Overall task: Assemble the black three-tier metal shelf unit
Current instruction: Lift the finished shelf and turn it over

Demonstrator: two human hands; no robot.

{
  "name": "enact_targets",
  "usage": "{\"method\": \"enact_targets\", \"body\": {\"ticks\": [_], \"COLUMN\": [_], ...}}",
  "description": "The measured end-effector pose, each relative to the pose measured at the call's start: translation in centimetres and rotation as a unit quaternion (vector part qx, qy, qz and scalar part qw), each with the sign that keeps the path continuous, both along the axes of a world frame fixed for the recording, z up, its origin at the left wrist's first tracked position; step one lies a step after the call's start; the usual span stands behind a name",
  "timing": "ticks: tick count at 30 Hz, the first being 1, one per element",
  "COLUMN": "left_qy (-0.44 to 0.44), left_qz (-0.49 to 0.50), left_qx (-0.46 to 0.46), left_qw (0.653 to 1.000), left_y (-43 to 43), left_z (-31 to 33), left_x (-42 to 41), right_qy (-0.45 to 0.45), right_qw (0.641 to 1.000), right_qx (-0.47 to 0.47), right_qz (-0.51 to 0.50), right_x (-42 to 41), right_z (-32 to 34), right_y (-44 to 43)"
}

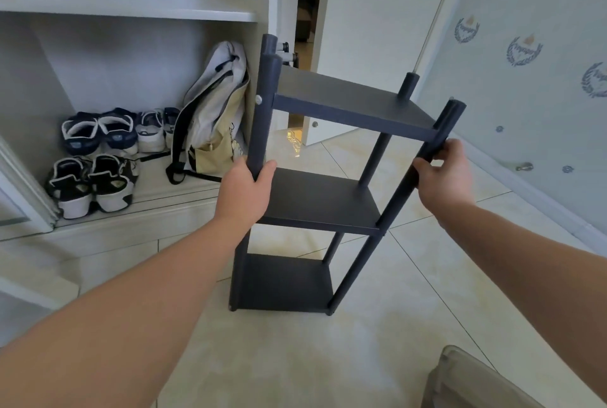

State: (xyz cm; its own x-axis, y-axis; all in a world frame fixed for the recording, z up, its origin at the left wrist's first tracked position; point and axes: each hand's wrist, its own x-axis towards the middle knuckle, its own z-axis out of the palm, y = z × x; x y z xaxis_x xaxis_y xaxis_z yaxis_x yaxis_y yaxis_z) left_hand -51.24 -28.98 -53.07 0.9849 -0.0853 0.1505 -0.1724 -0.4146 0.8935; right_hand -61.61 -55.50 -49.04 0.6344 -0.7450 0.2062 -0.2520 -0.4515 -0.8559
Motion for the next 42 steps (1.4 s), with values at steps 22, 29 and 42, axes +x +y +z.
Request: {"method": "enact_targets", "body": {"ticks": [22,29,42], "left_qy": [0.095,-0.020,0.233], "left_qz": [-0.025,-0.102,-0.150], "left_qx": [0.161,0.367,0.453], "left_qw": [0.982,0.924,0.847], "left_y": [3.3,5.0,3.0], "left_z": [-3.4,-10.3,-18.5], "left_x": [-7.3,-13.0,-13.7], "right_qy": [0.170,0.287,0.526], "right_qw": [0.965,0.890,0.731], "right_qx": [-0.115,-0.234,-0.255], "right_qz": [0.166,0.265,0.351], "right_x": [-8.4,-9.9,-8.9], "right_z": [-3.1,-10.9,-19.3], "right_y": [7.8,11.8,10.9]}}
